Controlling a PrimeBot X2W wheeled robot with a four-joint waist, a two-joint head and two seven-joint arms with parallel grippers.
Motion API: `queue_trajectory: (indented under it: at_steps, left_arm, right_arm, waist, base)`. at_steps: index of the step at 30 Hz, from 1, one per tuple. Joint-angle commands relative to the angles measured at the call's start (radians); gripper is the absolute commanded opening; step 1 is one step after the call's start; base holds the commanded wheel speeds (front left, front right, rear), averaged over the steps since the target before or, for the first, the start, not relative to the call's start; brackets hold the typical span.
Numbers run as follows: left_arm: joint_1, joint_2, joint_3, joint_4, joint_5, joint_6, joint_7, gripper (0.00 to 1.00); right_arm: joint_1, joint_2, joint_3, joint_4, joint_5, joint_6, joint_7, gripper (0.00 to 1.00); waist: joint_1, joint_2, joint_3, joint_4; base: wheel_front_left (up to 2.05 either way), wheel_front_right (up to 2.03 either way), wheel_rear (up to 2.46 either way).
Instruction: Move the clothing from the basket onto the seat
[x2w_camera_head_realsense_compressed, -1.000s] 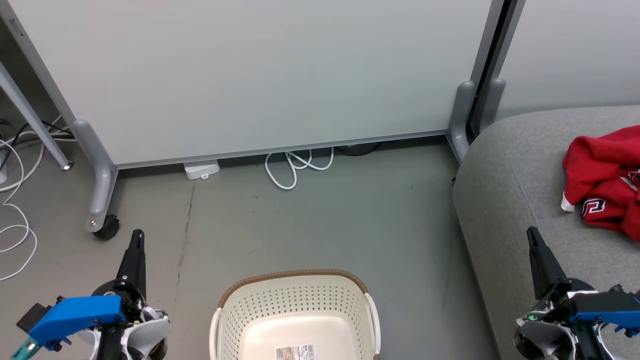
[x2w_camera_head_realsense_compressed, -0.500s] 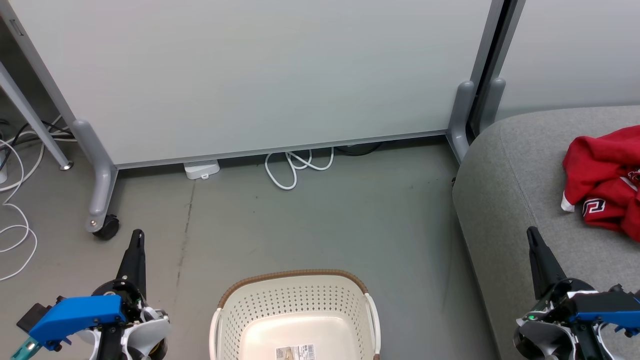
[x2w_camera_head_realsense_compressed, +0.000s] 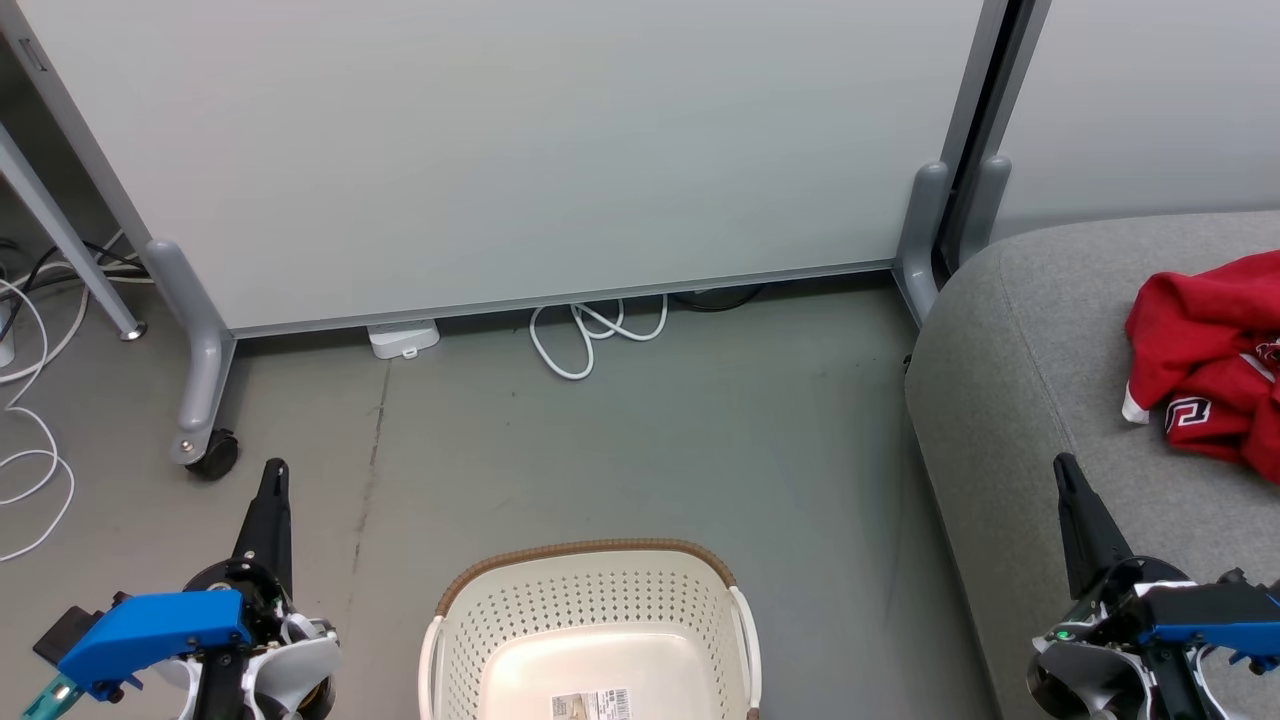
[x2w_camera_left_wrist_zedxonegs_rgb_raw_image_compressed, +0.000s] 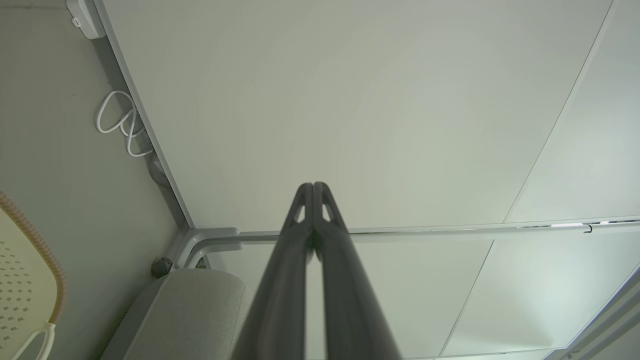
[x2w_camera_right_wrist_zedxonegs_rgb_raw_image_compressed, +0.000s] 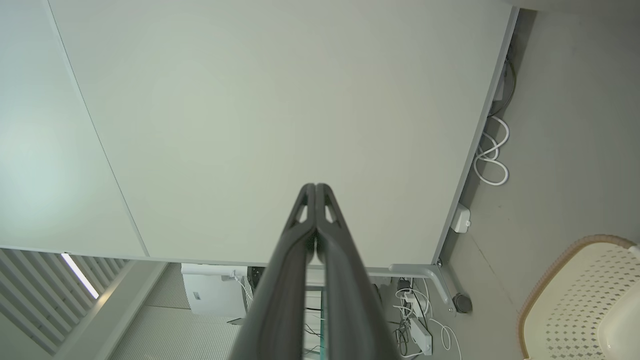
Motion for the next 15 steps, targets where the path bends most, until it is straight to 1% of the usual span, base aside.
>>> queue_trajectory:
  at_steps: [1,15]
  left_arm:
    - [-0.012,-0.001,0.003,-0.004,-0.002,-0.005,0.004,0.00]
    - [-0.012,-0.001,0.003,-0.004,-0.002,-0.005,0.004,0.00]
  right_arm:
    - [-0.012,0.003,-0.001,-0.003,0.002,0.000,0.005,0.00]
    - [-0.012,0.003,-0.001,-0.003,0.002,0.000,0.005,0.00]
  waist:
    - [0.0000,-0.0001,0.000,0.000]
    - [0.0000,-0.0001,0.000,0.000]
  base:
    - [0.00,0.00,0.00]
    - [0.00,0.00,0.00]
